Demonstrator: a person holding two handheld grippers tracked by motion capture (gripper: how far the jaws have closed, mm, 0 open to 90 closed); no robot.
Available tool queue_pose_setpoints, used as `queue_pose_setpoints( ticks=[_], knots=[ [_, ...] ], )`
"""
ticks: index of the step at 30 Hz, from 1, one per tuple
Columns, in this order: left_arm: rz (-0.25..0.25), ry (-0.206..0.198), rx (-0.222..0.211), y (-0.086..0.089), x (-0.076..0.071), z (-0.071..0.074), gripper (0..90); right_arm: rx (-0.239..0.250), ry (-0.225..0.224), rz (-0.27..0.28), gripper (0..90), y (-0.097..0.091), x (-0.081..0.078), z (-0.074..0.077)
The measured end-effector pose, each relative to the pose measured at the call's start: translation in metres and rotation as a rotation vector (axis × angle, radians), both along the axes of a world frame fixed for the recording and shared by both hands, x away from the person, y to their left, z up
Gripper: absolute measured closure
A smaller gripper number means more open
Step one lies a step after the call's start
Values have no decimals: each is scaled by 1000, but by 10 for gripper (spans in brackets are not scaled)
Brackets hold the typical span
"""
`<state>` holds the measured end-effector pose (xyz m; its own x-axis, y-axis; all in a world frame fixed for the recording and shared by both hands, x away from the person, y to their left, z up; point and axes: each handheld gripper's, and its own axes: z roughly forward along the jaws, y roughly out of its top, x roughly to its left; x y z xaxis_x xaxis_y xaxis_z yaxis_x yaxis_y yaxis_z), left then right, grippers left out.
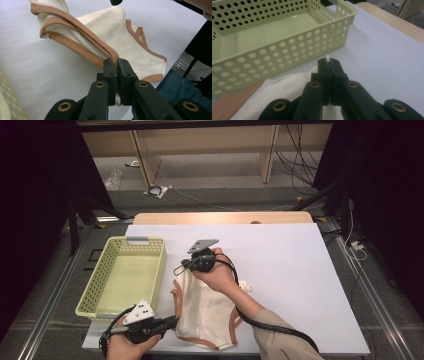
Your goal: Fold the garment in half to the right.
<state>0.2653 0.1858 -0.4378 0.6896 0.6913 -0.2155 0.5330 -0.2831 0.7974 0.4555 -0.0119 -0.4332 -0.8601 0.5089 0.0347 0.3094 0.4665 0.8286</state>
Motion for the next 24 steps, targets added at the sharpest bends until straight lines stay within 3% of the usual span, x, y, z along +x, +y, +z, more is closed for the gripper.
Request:
queue_pose_setpoints(
  ticks=[24],
  knots=[
    [29, -28, -66, -5, -4, -4, 854, 20, 4, -34, 897, -12, -3, -1]
  ],
)
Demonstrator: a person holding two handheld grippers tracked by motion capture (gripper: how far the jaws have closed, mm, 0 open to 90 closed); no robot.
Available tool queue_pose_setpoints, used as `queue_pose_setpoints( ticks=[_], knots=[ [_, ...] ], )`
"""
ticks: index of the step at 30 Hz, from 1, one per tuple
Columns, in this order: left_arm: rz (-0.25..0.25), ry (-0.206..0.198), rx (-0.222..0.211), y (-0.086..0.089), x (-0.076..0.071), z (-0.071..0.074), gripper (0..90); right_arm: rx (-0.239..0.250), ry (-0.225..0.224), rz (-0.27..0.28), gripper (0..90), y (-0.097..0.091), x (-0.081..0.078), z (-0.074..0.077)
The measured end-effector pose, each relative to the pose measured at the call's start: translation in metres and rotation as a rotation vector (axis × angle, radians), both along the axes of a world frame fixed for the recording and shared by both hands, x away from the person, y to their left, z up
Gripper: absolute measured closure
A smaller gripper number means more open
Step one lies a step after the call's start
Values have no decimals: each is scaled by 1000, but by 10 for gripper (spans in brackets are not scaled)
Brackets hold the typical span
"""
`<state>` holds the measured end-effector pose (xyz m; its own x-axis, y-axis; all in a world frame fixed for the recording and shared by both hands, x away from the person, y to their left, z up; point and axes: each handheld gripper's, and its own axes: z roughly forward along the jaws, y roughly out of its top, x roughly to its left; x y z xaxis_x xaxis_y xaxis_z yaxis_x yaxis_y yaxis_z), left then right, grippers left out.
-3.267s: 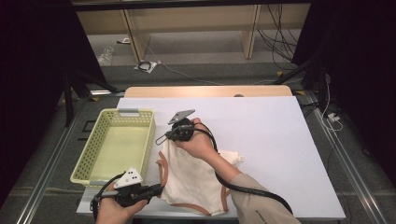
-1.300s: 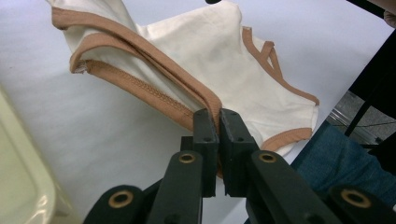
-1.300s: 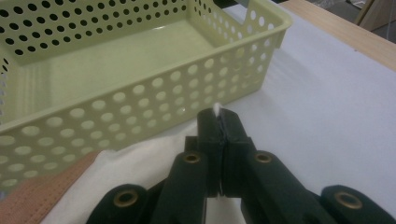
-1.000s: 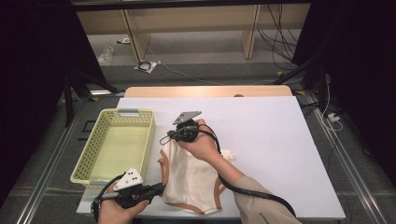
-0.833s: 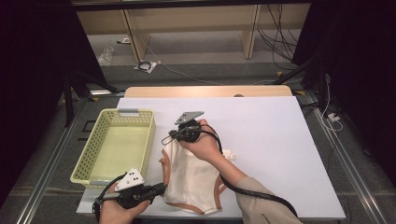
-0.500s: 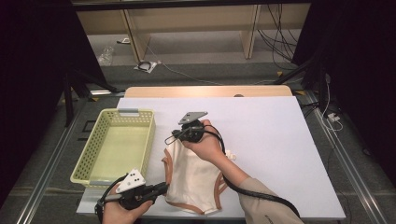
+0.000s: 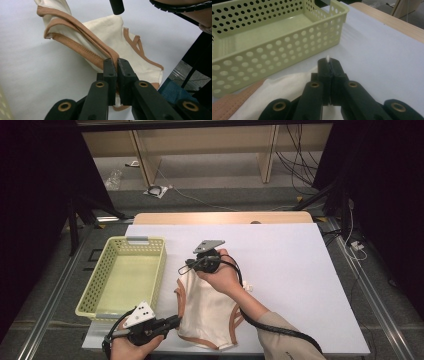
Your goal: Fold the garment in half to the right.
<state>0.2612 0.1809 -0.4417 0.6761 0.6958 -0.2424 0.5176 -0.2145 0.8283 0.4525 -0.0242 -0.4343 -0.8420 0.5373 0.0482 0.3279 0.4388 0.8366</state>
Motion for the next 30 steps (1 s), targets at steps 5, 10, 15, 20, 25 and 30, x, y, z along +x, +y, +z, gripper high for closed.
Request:
queue_pose_setpoints(
  ticks=[5, 10, 15, 20, 25, 30],
  knots=[
    [3, 3, -15, 0, 0, 0, 854, 10, 6, -11, 897, -2, -1, 0],
    [7, 3, -22, 0, 0, -1, 855, 12, 2, -14, 897, -3, -1, -1],
    [9, 4, -25, -1, 0, -1, 854, 14, 3, -17, 896, -4, -1, -1],
    [8, 3, -26, -2, 0, -1, 854, 13, 0, -21, 896, -6, -2, -1],
    [4, 1, -24, -4, 0, -1, 854, 14, -5, -20, 897, -7, -2, -1],
    [2, 0, -23, -5, 0, -1, 854, 9, 0, -21, 896, -9, -3, -1]
  ],
)
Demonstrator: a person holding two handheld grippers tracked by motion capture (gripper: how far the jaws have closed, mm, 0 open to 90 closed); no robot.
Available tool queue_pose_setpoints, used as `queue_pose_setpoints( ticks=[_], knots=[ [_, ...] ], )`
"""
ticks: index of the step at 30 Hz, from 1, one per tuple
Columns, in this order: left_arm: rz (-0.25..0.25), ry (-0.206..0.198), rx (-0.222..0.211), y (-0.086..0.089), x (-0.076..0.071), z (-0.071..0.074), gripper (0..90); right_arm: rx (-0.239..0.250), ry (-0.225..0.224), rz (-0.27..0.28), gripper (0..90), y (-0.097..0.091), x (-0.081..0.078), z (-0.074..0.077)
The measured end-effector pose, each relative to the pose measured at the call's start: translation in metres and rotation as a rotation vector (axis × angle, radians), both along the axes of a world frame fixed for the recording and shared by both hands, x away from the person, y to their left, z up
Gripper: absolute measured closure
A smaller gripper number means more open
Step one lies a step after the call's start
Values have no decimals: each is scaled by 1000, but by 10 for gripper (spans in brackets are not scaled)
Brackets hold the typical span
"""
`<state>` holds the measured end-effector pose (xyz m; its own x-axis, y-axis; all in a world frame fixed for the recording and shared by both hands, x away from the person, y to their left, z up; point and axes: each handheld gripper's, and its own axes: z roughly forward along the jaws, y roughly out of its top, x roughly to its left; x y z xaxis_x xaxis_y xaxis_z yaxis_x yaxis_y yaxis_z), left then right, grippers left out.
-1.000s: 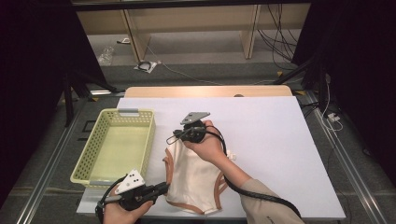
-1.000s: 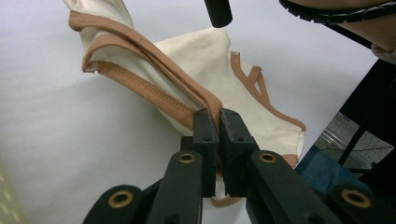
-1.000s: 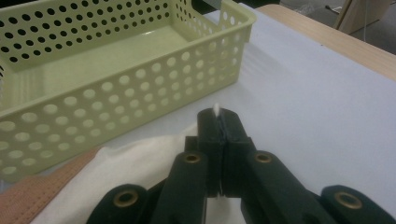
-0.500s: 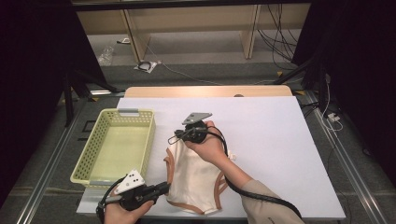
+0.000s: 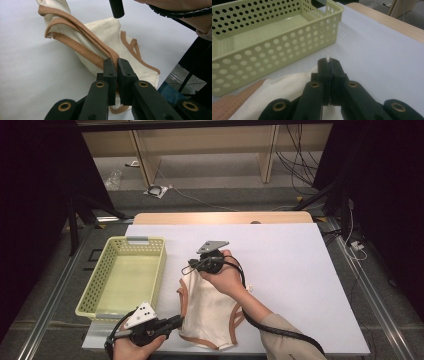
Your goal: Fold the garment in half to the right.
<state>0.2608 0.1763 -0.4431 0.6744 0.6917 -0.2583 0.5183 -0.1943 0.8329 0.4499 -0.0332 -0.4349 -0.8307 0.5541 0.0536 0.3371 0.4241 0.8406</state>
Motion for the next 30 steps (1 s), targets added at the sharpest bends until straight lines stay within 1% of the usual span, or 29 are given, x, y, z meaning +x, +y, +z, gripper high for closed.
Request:
queue_pose_setpoints(
  ticks=[23, 30],
  knots=[
    [-8, 4, 1, -3, 0, 0, 854, 0, -3, -4, 896, -4, -1, 0],
    [-7, 0, 0, -4, 1, 0, 854, -1, -2, -6, 897, -6, -1, 0]
  ],
)
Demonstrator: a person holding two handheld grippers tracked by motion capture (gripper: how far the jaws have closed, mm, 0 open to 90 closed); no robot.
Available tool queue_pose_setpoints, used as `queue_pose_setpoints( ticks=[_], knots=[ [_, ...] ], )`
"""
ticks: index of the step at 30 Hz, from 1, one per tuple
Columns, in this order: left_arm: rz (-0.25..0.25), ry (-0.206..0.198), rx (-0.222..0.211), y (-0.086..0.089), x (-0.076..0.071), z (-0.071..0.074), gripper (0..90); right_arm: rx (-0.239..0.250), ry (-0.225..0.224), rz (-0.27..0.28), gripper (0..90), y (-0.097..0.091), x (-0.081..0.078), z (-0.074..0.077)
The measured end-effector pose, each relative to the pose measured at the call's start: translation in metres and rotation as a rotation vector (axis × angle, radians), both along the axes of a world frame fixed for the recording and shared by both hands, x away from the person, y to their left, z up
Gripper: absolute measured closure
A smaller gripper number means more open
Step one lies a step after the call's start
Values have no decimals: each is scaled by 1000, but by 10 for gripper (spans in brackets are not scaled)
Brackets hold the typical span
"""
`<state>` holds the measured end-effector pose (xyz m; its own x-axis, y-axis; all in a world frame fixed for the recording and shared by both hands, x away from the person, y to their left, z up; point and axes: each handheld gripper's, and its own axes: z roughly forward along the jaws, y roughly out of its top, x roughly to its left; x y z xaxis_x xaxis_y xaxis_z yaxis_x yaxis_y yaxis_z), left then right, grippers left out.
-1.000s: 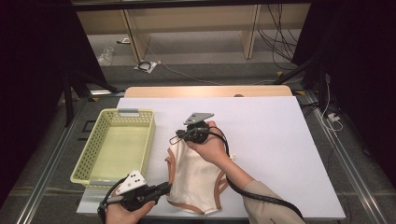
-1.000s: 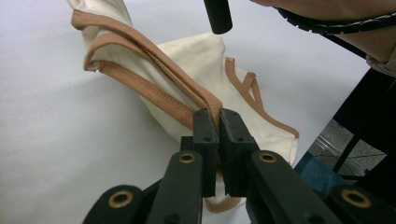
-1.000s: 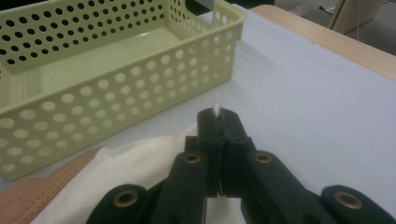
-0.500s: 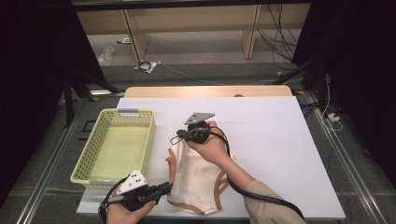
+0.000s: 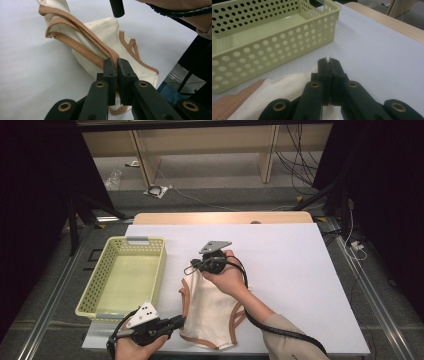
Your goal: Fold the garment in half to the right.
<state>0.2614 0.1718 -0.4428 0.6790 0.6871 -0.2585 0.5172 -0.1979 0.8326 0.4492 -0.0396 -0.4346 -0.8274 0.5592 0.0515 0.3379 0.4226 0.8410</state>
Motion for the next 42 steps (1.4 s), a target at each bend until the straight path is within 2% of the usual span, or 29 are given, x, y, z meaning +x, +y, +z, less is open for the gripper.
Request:
queue_pose_setpoints(
  ticks=[30, 42],
  knots=[
    [-11, -8, 11, -5, 0, 1, 854, -3, -8, -5, 897, -8, -1, 2],
    [-16, -3, 9, -8, 0, -1, 854, 4, -9, -14, 896, -14, -3, -2]
  ],
)
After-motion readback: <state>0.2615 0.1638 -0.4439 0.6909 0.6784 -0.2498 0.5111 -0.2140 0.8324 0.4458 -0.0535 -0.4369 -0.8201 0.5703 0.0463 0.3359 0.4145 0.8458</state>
